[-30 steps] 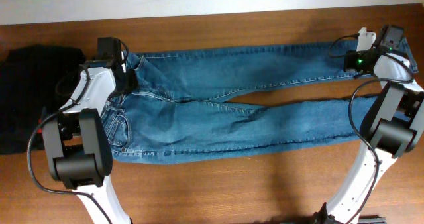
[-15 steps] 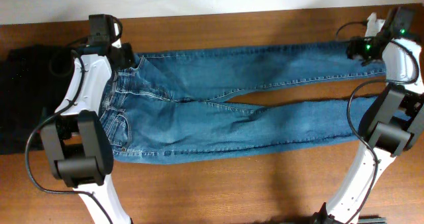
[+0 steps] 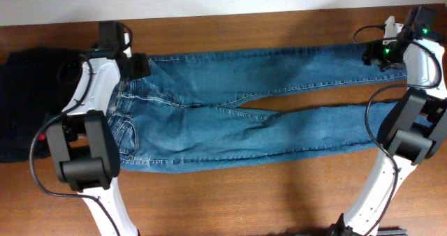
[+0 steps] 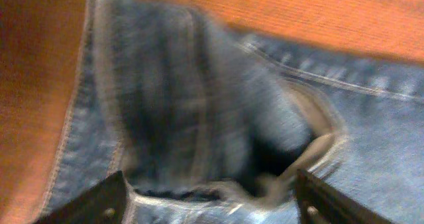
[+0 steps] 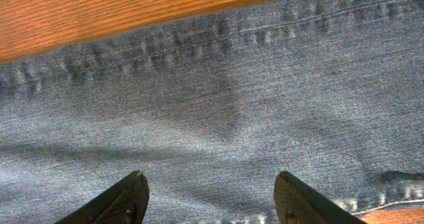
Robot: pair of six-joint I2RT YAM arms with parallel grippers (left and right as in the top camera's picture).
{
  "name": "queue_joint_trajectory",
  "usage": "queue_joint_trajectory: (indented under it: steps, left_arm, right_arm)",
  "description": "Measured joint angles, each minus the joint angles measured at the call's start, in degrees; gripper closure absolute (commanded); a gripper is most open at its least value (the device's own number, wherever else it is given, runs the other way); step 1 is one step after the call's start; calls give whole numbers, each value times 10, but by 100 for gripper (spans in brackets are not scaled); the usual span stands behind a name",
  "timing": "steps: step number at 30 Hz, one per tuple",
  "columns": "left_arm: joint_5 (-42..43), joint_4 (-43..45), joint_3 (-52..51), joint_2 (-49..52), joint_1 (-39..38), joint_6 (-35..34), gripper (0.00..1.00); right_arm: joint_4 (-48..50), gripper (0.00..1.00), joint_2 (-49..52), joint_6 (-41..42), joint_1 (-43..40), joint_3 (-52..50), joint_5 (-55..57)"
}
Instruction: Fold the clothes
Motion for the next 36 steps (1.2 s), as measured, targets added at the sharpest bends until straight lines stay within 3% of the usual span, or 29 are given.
queue_joint_trajectory:
  steps: [6,15,19,20,22,24,36]
  left_arm:
    - [45,-10,0,0,44,-8,16]
    - [100,-10,0,8,67,38,21]
    - [127,-8,0,25,65,59,43]
    - [135,-6,0,30,65,67,52]
    - [145,-5,0,37,65,77,84]
    - [152,-4,0,43,65,83,99]
    - [167,-35,21,47,77,94,99]
  right_arm:
    - [0,30,0,1,0,0,0]
    - [0,28,0,0,0,-2,0]
    - [0,24,0,0,0,-2,0]
    - [0,23,0,0,0,-2,0]
    - [0,23,0,1,0,-2,0]
    - [0,22,0,0,0,-2,0]
    - [0,22,0,1,0,-3,0]
